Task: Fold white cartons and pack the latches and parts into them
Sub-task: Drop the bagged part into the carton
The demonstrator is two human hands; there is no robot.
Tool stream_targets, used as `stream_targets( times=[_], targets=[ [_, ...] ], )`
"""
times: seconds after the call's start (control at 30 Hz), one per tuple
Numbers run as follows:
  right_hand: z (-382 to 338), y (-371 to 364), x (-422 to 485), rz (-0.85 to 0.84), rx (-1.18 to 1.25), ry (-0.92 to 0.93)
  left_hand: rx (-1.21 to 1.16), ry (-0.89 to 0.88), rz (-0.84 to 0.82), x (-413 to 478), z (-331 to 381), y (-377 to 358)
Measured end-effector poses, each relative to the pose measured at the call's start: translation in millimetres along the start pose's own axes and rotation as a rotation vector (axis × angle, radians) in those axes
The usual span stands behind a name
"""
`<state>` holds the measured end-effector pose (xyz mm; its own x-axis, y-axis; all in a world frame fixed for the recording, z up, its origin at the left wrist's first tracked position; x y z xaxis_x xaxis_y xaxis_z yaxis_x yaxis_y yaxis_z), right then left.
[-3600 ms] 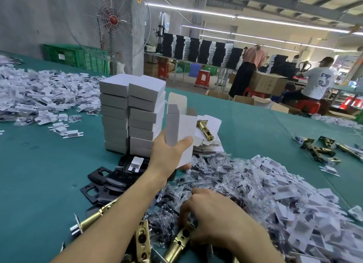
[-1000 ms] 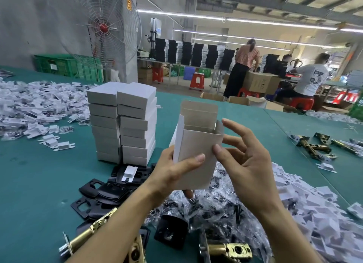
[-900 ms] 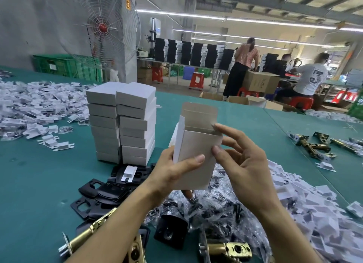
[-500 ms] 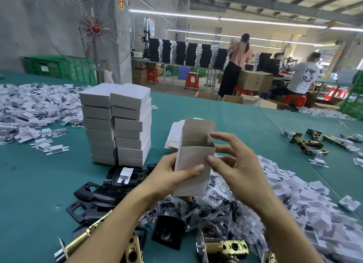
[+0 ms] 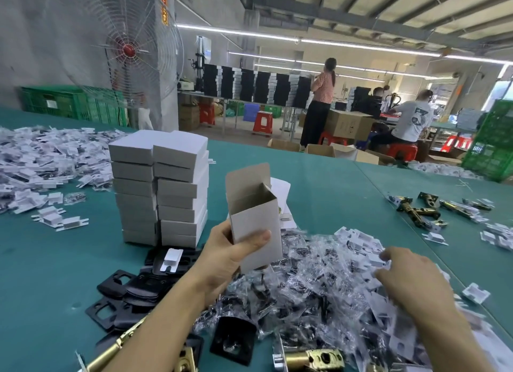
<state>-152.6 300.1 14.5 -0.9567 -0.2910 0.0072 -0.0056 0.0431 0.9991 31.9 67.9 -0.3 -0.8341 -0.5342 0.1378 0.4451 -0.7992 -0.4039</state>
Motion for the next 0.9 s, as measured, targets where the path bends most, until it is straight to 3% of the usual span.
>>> stream_targets(
  times=[0.2, 0.33, 0.47, 0.6, 0.73, 0.9],
  targets=[
    [-0.3, -0.1, -0.5, 0.073, 0.059, -0.003, -0.156, -0.162, 0.039, 3.5, 10.2, 9.0],
    [-11.4, 13.9, -6.8, 0.181, 0.267, 0.072, -0.103, -0.242, 0.097, 0.6, 15.2, 10.5],
    [-41.0, 56.4, -30.1, 0.469, 0.651, 0.358, 0.227, -0.308, 0.192, -2.2, 16.0, 5.0],
    [-84.6, 112.0, -83.4, 0.69, 0.98, 0.743, 0.325, -0.298, 0.204, -0.9, 13.2, 5.8],
    [-121.4, 137.1, -119.1, 0.884, 0.91, 0.973, 0.378, -0.351, 0.218, -1.4, 14.1, 7.0],
    [-155.4, 128.5, -126.2, 0.849, 0.688, 1.055, 0.444, -0.325, 0.24, -0.3, 10.6, 9.3]
  ],
)
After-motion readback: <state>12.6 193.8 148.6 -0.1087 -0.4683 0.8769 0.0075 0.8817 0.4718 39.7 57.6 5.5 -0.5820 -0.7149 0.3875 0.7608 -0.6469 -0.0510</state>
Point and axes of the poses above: each hand's wrist, its own x-axis towards the middle knuckle, its own y-axis out of the back of the hand, z = x × y, the point moved 6 cm from there along x, towards the middle knuckle, and after that the axes turned 4 degrees about -x, right-handed, at the moved point
